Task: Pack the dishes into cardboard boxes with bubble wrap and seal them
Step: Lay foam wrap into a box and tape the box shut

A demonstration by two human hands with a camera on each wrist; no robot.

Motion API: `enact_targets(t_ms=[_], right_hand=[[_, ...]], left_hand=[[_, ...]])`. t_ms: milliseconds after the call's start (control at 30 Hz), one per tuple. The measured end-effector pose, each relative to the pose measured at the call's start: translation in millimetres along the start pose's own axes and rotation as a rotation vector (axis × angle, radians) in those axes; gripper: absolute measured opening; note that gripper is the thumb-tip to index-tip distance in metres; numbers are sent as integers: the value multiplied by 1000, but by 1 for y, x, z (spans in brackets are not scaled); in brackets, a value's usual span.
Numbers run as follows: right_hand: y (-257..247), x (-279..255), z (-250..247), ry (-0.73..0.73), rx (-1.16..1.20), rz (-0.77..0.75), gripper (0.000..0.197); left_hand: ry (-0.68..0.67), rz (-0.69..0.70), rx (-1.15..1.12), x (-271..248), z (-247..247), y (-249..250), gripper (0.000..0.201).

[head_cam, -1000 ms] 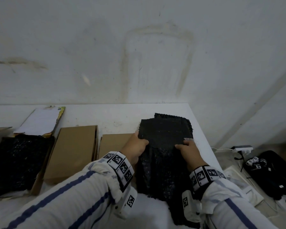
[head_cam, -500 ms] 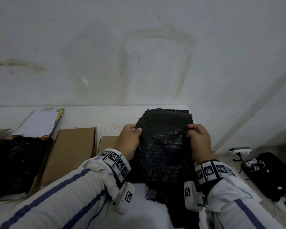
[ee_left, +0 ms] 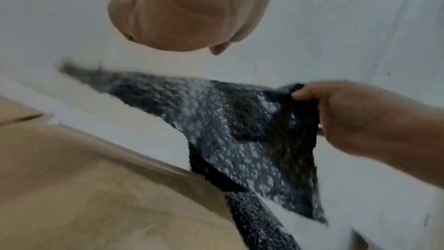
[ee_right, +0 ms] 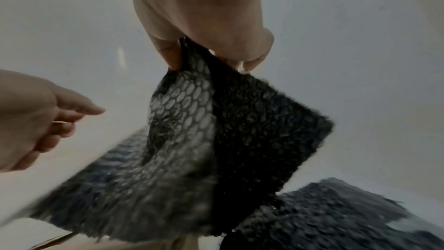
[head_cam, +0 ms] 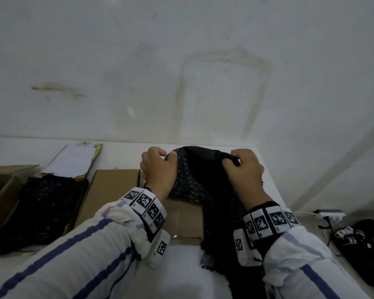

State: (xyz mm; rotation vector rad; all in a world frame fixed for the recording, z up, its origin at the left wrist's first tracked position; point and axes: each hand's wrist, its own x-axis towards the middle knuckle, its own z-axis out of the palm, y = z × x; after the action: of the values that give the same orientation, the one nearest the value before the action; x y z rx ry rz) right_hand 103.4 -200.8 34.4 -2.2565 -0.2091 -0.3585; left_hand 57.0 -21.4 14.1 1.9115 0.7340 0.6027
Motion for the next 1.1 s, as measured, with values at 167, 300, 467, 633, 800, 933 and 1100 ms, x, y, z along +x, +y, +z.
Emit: enact_targets(t_ms=[167, 300, 467, 633, 800, 933, 1100], right_hand=[[-52, -20, 22, -377, 242, -220, 21], [-84, -43, 50, -814, 139, -435, 22], [-102, -58, 86, -860, 192, -323, 24], [-114, -51, 142, -614, 236, 49, 22], [-154, -73, 194, -879, 698, 517, 23], [-179, -101, 251, -791, 459, 410, 28], [-198, -130, 299, -761, 189, 277, 25]], left_hand=[[-505, -355, -363, -7, -27, 8, 58], [-547, -547, -642, 4, -57, -7, 31], [-366, -487, -559, 20, -110, -40, 20], [-322, -534, -755, 34, -175, -76, 24], [-260, -629, -781, 55, -241, -123, 29], [-136, -501, -326, 77, -286, -164, 24], [-164, 80, 596, 87, -301, -205, 52]])
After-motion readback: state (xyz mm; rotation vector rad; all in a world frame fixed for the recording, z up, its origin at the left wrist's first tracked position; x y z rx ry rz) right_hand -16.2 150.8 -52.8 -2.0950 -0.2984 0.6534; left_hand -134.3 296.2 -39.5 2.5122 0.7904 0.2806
